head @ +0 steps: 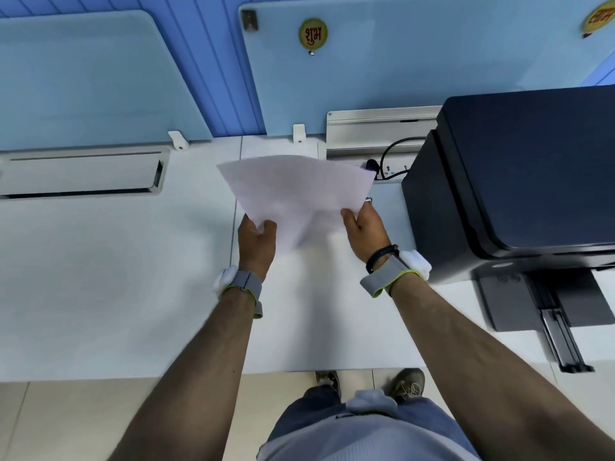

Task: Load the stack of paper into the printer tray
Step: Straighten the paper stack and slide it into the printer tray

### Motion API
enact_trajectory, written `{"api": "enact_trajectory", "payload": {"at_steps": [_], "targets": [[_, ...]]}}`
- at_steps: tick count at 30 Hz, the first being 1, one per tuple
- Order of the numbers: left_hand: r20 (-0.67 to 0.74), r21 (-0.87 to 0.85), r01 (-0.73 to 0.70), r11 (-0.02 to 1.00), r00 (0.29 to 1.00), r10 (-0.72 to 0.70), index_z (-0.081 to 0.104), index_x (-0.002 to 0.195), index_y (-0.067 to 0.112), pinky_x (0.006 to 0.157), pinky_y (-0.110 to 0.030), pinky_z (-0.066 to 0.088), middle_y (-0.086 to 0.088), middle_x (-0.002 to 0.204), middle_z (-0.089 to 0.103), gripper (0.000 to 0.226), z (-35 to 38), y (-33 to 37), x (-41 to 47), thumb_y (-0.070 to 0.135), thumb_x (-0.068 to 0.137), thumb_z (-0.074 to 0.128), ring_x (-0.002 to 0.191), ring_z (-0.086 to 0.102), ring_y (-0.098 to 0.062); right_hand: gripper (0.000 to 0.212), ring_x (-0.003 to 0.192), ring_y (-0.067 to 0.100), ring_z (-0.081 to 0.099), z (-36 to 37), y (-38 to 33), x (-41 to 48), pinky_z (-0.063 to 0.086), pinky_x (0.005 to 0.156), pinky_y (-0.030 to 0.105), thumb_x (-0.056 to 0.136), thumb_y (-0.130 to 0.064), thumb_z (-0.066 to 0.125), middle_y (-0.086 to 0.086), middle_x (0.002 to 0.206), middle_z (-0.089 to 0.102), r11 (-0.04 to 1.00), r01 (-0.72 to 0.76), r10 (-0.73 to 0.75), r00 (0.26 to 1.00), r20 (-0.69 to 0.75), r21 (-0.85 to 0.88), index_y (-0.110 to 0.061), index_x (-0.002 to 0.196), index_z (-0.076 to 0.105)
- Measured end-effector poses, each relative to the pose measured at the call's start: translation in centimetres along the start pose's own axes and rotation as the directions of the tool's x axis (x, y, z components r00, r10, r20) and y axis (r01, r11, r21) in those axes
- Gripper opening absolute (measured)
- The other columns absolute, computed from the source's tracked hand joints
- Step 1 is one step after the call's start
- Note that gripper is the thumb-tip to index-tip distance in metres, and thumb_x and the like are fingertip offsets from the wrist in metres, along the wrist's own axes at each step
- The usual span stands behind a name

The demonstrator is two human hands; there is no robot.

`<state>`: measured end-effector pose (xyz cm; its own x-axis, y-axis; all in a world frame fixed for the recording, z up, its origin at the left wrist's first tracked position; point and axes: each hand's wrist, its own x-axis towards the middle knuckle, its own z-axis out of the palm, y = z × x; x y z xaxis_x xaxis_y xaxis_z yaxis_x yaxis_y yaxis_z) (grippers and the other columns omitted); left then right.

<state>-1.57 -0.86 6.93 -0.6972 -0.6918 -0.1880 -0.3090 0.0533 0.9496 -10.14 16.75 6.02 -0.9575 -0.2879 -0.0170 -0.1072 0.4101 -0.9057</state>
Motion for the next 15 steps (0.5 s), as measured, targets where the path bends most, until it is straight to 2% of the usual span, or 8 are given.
{"api": "enact_trajectory", "payload": {"at_steps": [2, 3, 6, 8, 10, 11, 13, 15], "targets": [[-0.006, -0.023, -0.062, 0.998, 0.998, 0.062, 0.054, 0.121, 0.009, 0.094, -0.024, 0.047, -0.015, 0.112, 0.064, 0.034, 0.2, 0.3, -0.3, 0.002, 0.089, 0.048, 0.102, 0.060, -0.022, 0.019, 0.087, 0.012, 0.057, 0.0, 0.2, -0.2, 0.042, 0.076, 0.023, 0.096, -0.015, 0.047, -0.002, 0.098, 0.059, 1.000, -0.013, 0.014, 1.000, -0.010, 0.002, -0.007, 0.114, 0.048], [-0.001, -0.006, -0.065, 0.998, 0.998, 0.065, 0.053, 0.122, 0.012, 0.093, -0.020, 0.047, -0.012, 0.112, 0.063, 0.035, 0.4, 0.1, -0.5, 0.003, 0.089, 0.048, 0.101, 0.060, -0.019, 0.019, 0.087, 0.010, 0.056, 0.0, 0.5, -0.6, 0.043, 0.077, 0.023, 0.096, -0.015, 0.046, -0.002, 0.099, 0.060, 0.999, -0.042, 0.042, 0.999, -0.011, 0.012, -0.008, 0.114, 0.047], [0.015, 0.057, -0.017, 0.998, 1.000, 0.016, 0.052, 0.118, 0.008, 0.088, -0.037, 0.050, -0.016, 0.100, 0.061, 0.029, 0.7, -0.5, -0.7, 0.008, 0.089, 0.048, 0.102, 0.059, -0.038, 0.020, 0.091, 0.019, 0.059, -0.1, 0.8, -1.2, 0.044, 0.081, 0.026, 0.097, -0.012, 0.046, -0.001, 0.101, 0.060, 0.997, -0.079, 0.079, 0.997, 0.003, -0.009, -0.004, 0.115, 0.045], [0.021, 0.046, -0.031, 0.998, 0.999, 0.030, 0.052, 0.118, 0.013, 0.084, -0.030, 0.053, -0.010, 0.103, 0.064, 0.031, 0.7, -0.6, -1.0, 0.007, 0.088, 0.047, 0.098, 0.062, -0.025, 0.020, 0.088, 0.019, 0.059, -0.5, 0.6, -1.5, 0.044, 0.079, 0.026, 0.097, -0.011, 0.045, -0.001, 0.099, 0.060, 0.997, -0.073, 0.073, 0.997, -0.009, -0.008, -0.003, 0.115, 0.046], [0.018, 0.045, -0.074, 0.996, 0.997, 0.073, 0.052, 0.113, 0.023, 0.074, -0.011, 0.049, 0.005, 0.102, 0.064, 0.036, 0.9, -0.9, -1.7, 0.002, 0.085, 0.045, 0.089, 0.063, -0.002, 0.019, 0.084, 0.021, 0.059, -1.0, 0.7, -1.8, 0.049, 0.078, 0.032, 0.095, -0.010, 0.044, 0.002, 0.096, 0.062, 0.994, -0.109, 0.109, 0.994, -0.014, 0.015, -0.003, 0.112, 0.048], [0.014, 0.057, -0.070, 0.996, 0.997, 0.069, 0.052, 0.112, 0.023, 0.072, -0.010, 0.047, 0.007, 0.101, 0.063, 0.036, 1.0, -1.2, -2.0, 0.001, 0.085, 0.044, 0.089, 0.063, 0.000, 0.018, 0.085, 0.025, 0.060, -1.3, 0.7, -2.0, 0.050, 0.079, 0.036, 0.094, -0.009, 0.043, 0.005, 0.096, 0.063, 0.991, -0.132, 0.132, 0.991, -0.015, 0.016, -0.002, 0.111, 0.048], [0.010, 0.095, -0.023, 0.995, 1.000, 0.022, 0.051, 0.111, 0.018, 0.076, -0.022, 0.048, 0.001, 0.102, 0.062, 0.030, 1.4, -1.9, -3.5, 0.004, 0.085, 0.045, 0.092, 0.063, -0.016, 0.021, 0.090, 0.033, 0.061, -2.0, 1.4, -2.8, 0.051, 0.082, 0.042, 0.093, -0.008, 0.043, 0.015, 0.099, 0.065, 0.985, -0.172, 0.172, 0.985, -0.007, -0.030, 0.000, 0.112, 0.048], [0.009, 0.159, 0.013, 0.987, 1.000, -0.015, 0.049, 0.108, 0.015, 0.075, -0.026, 0.045, 0.000, 0.098, 0.061, 0.025, 1.9, -3.1, -5.1, 0.006, 0.085, 0.046, 0.087, 0.060, -0.021, 0.027, 0.094, 0.035, 0.060, -2.6, 2.3, -3.8, 0.050, 0.083, 0.039, 0.093, -0.009, 0.043, 0.020, 0.103, 0.065, 0.969, -0.233, 0.233, 0.972, -0.006, -0.088, 0.002, 0.118, 0.047]]}}
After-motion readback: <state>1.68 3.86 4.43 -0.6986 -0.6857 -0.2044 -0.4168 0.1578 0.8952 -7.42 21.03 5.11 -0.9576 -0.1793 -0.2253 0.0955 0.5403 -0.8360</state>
